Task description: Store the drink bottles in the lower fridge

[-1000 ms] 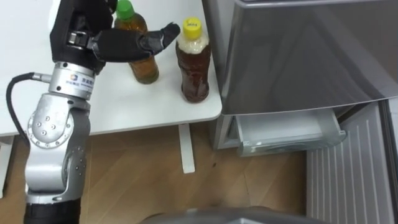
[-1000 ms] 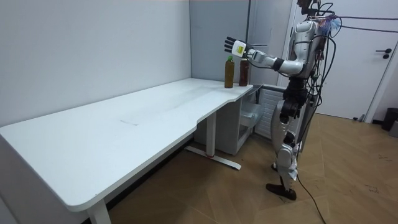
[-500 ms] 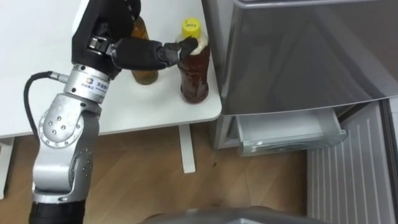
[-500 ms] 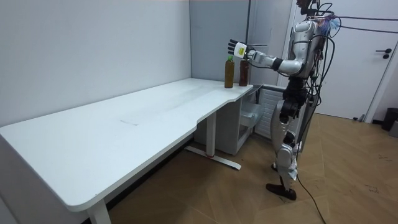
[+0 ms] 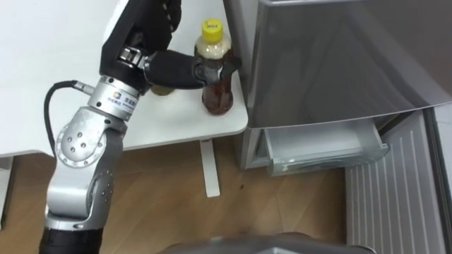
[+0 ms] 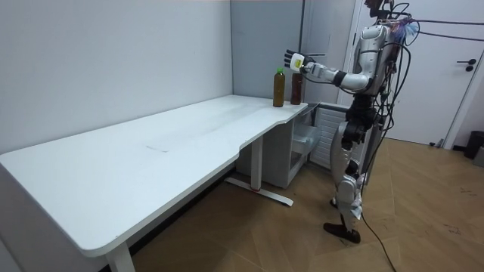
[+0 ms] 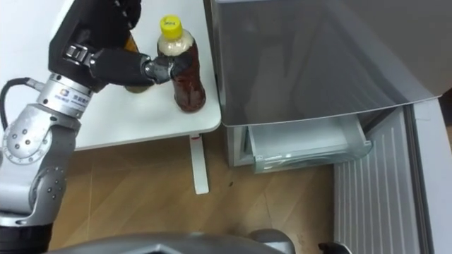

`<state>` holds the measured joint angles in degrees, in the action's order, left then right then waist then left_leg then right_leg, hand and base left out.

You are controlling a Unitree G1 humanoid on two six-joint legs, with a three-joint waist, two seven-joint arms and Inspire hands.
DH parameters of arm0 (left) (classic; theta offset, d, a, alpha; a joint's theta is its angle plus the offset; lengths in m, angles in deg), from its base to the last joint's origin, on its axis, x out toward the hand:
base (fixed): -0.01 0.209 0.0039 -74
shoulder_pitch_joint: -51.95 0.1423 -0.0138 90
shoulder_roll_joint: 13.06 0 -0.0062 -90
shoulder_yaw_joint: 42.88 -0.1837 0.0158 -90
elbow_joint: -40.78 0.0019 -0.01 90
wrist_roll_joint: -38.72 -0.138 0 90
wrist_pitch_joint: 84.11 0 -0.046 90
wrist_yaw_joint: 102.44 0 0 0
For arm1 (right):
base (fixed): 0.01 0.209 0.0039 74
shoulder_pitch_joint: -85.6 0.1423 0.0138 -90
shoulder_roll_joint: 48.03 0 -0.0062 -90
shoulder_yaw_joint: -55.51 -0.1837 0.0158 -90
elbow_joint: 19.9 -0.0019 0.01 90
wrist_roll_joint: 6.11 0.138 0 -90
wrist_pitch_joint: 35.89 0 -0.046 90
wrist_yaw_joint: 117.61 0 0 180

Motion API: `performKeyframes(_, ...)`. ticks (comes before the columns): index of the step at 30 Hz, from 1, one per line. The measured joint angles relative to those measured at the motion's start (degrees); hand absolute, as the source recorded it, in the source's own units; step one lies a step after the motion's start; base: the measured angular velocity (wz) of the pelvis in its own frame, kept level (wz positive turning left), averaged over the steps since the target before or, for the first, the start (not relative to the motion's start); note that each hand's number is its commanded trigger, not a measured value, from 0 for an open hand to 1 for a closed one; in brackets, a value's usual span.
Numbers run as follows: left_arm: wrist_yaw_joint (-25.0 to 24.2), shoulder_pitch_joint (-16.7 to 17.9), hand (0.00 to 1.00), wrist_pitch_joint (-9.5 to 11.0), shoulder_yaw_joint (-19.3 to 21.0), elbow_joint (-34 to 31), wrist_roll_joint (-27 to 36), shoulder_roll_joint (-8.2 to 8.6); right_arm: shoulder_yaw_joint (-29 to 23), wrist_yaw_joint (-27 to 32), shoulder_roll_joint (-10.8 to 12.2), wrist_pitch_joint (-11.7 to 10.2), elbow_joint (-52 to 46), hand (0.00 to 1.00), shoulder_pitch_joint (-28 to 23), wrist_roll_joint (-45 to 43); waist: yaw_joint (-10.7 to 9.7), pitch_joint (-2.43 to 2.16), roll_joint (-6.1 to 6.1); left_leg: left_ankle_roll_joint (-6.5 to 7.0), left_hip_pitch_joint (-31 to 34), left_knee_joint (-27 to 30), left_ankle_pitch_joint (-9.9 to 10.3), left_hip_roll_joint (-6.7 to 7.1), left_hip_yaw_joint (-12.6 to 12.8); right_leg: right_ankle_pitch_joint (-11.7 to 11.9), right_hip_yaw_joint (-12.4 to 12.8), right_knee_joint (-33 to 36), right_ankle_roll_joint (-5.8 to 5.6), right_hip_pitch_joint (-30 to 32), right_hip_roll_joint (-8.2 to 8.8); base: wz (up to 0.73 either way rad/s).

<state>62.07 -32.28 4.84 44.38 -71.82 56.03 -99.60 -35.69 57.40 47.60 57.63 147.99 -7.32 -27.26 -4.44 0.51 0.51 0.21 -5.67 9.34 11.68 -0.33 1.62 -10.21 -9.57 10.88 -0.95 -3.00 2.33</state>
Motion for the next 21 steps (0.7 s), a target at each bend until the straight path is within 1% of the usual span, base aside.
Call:
performKeyframes(4,0.1,0.0,0.00,-0.4,-0.9,0.6,0.0,-0.56,0.0,0.0,0.0,0.4,-0.1,0.00,0.0,0.1,0.1,0.08,0.13,0.00,0.0,0.0,0.0,-0.03,0.0,0.0,0.0,0.1,0.01,0.0,-0.04,0.00)
performKeyframes(7,0.2,0.0,0.00,-0.6,-1.7,4.3,-0.3,-0.95,0.1,0.2,0.0,0.3,0.0,0.00,0.2,0.1,0.1,0.05,0.08,0.00,0.0,0.0,0.0,-0.04,0.0,0.0,0.1,0.0,0.01,0.0,-0.09,0.00)
performKeyframes(8,0.2,0.0,0.00,-1.1,-1.9,5.5,-0.6,-1.01,0.1,0.2,0.0,0.3,0.0,0.00,0.4,0.1,0.1,0.03,0.04,0.00,0.0,0.0,0.0,-0.04,0.0,0.0,0.1,0.0,0.02,0.0,-0.11,0.00)
performKeyframes(9,0.2,0.1,0.00,-1.4,-1.9,5.9,-0.6,-1.02,0.1,0.3,0.0,0.3,0.0,0.00,0.5,0.2,0.1,0.02,0.03,0.00,0.1,0.0,0.0,-0.05,0.0,0.0,0.1,0.0,0.01,0.0,-0.12,0.00)
performKeyframes(11,0.2,0.1,0.00,-1.6,-2.0,6.6,-0.6,-1.21,1.0,0.7,0.0,0.4,0.0,0.00,0.7,0.2,0.1,0.17,0.28,0.00,0.1,0.0,0.0,-0.06,0.0,0.0,0.2,0.0,0.02,0.0,-0.13,0.00)
performKeyframes(14,0.2,0.1,0.00,-1.6,-1.9,6.6,-0.6,-1.43,1.6,0.6,0.0,0.4,0.0,0.00,0.8,0.1,0.2,0.14,0.42,0.00,0.1,0.0,0.0,-0.01,0.1,0.0,0.2,0.0,0.01,0.1,-0.12,0.00)
performKeyframes(16,0.2,0.1,0.00,-1.6,-1.9,6.8,-0.5,-1.40,2.5,0.6,0.0,0.6,-0.4,0.00,0.7,0.1,0.3,0.14,0.42,0.00,0.1,0.0,0.0,-0.02,0.1,0.0,0.3,0.0,0.02,0.0,-0.12,0.00)
performKeyframes(19,0.3,0.1,0.00,-1.6,-1.9,9.6,-0.5,-0.86,2.5,0.6,0.0,1.4,-0.5,0.00,0.7,0.2,0.4,-0.06,0.09,0.00,0.0,0.0,0.0,-0.03,0.2,0.0,0.3,0.0,0.02,0.0,-0.14,0.00)
performKeyframes(21,0.3,0.1,0.00,-1.8,-1.9,11.1,-0.6,-0.66,2.5,0.5,0.0,1.5,-0.5,0.00,0.7,0.2,0.4,-0.09,-0.02,0.00,0.1,0.0,0.0,-0.05,0.2,0.0,0.3,0.0,0.03,0.1,-0.16,0.00)
